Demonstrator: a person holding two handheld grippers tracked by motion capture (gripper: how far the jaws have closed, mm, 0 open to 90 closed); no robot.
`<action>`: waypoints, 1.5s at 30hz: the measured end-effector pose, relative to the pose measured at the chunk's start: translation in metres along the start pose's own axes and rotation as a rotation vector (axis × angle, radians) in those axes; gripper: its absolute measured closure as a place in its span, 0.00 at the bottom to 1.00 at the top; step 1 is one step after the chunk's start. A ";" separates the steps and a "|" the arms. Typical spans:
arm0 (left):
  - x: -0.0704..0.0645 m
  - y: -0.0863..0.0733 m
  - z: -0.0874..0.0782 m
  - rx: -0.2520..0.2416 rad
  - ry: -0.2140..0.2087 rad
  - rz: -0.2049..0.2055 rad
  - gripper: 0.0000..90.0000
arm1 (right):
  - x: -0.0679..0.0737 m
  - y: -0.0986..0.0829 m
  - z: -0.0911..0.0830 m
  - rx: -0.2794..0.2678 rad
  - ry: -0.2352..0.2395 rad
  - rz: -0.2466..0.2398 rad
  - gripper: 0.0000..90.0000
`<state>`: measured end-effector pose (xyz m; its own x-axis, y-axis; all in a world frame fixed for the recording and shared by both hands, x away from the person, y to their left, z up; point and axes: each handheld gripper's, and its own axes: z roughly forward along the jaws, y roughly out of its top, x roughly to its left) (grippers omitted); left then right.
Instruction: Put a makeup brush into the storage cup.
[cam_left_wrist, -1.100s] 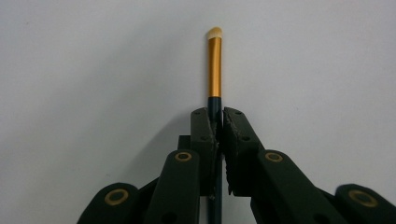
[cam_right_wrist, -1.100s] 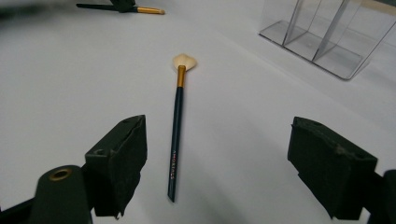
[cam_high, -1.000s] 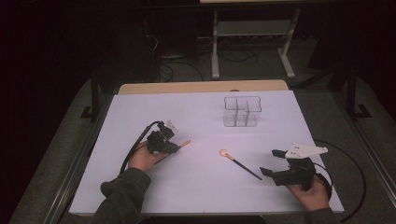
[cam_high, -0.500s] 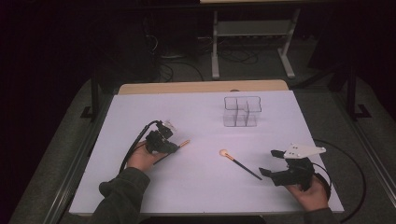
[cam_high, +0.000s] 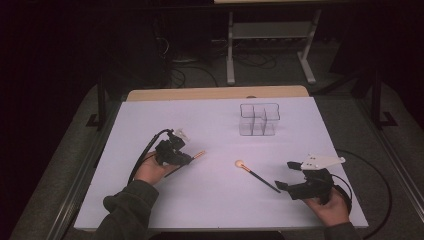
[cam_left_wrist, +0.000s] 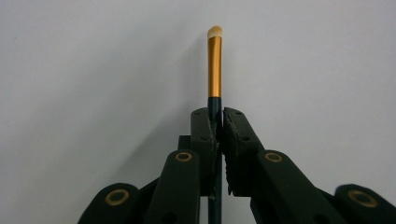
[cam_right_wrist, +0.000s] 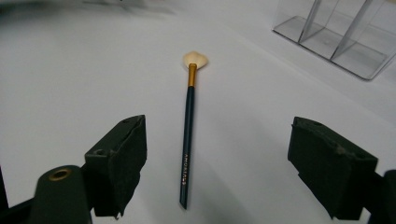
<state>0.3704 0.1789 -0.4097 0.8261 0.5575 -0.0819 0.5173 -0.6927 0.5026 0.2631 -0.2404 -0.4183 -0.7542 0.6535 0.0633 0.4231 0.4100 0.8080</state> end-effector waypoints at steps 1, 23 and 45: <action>0.000 0.000 0.000 0.000 0.000 0.000 0.92 | 0.000 0.000 0.000 0.000 0.000 0.000 0.21; -0.028 0.005 -0.028 -0.107 -0.095 0.058 0.92 | 0.012 0.017 0.017 0.018 0.084 0.007 0.18; -0.040 0.006 -0.042 -0.154 -0.134 0.102 0.92 | 0.017 0.042 0.031 0.032 0.120 -0.024 0.17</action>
<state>0.3306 0.1716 -0.3675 0.9000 0.4153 -0.1323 0.3978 -0.6586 0.6388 0.2837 -0.1924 -0.4018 -0.8182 0.5633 0.1149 0.4184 0.4465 0.7909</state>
